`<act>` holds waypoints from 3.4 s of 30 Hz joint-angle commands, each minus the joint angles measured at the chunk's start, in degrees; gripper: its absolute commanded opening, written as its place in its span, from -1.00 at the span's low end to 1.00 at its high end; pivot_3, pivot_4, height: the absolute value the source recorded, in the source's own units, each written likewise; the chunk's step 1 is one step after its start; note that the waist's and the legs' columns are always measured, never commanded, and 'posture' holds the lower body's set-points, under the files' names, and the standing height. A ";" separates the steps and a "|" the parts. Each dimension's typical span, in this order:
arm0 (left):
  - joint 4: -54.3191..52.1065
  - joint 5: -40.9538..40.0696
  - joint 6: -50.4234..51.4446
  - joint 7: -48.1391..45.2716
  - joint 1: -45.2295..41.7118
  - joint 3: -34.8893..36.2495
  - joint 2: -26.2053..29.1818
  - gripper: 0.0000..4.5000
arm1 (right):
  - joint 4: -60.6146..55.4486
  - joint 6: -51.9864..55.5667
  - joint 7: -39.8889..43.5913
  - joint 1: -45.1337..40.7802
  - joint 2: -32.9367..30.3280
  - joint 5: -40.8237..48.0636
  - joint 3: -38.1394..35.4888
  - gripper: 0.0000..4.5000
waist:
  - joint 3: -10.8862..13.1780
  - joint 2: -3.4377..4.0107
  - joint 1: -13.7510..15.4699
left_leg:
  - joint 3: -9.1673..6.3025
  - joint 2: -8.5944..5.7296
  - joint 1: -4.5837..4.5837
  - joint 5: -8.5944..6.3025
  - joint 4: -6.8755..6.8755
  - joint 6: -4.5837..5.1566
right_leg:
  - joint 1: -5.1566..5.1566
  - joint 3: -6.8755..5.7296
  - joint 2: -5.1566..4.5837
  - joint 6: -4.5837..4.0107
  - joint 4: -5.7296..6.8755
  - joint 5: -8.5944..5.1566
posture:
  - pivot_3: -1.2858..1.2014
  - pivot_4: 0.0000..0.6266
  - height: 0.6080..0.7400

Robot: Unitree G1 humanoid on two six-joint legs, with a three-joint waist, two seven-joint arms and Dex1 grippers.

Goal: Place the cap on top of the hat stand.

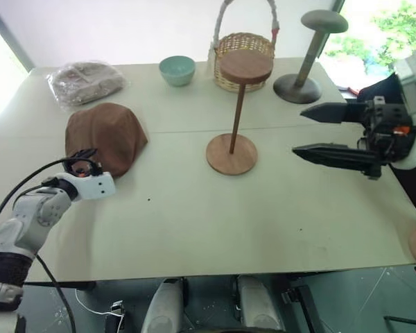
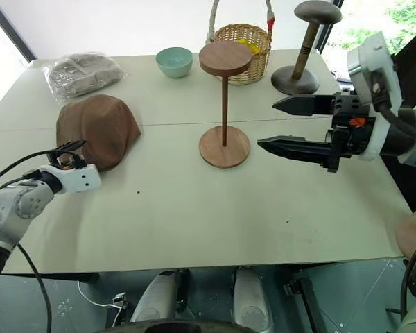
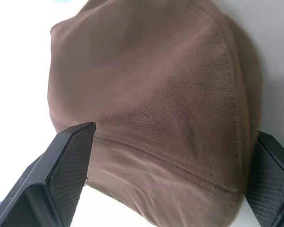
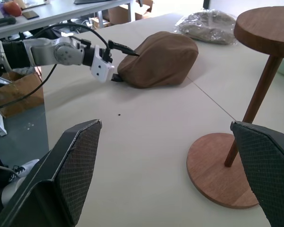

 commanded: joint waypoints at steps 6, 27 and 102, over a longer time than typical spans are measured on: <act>9.45 4.43 1.31 8.22 -5.77 -4.71 -2.07 0.99 | 2.53 -3.49 -0.10 -4.22 -1.26 0.47 1.34 1.00 | -0.04 0.00 0.03 | 0.02 0.02 0.04 0.00 0.04 0.00 | 0.06 -0.01 0.00 0.00 0.00 0.12 | 0.03 -0.52 1.00; 6.59 -4.19 -1.84 9.75 -19.56 -0.09 1.54 -0.99 | 6.42 -6.59 -1.95 -6.63 -5.24 -2.12 -0.07 1.00 | 0.09 -0.31 0.21 | 0.06 0.07 -0.07 0.01 0.07 -0.01 | 0.00 -0.01 0.02 0.02 -0.06 0.14 | 0.03 -0.52 1.00; -10.96 -44.39 2.64 -33.06 -33.75 2.10 -6.65 0.85 | 1.79 -13.90 -4.05 0.94 -7.67 -4.35 1.48 1.00 | 0.08 -0.31 0.98 | 0.07 0.07 -0.84 0.03 1.03 0.02 | -0.17 0.01 0.10 0.46 -0.07 0.43 | 0.03 -0.52 1.00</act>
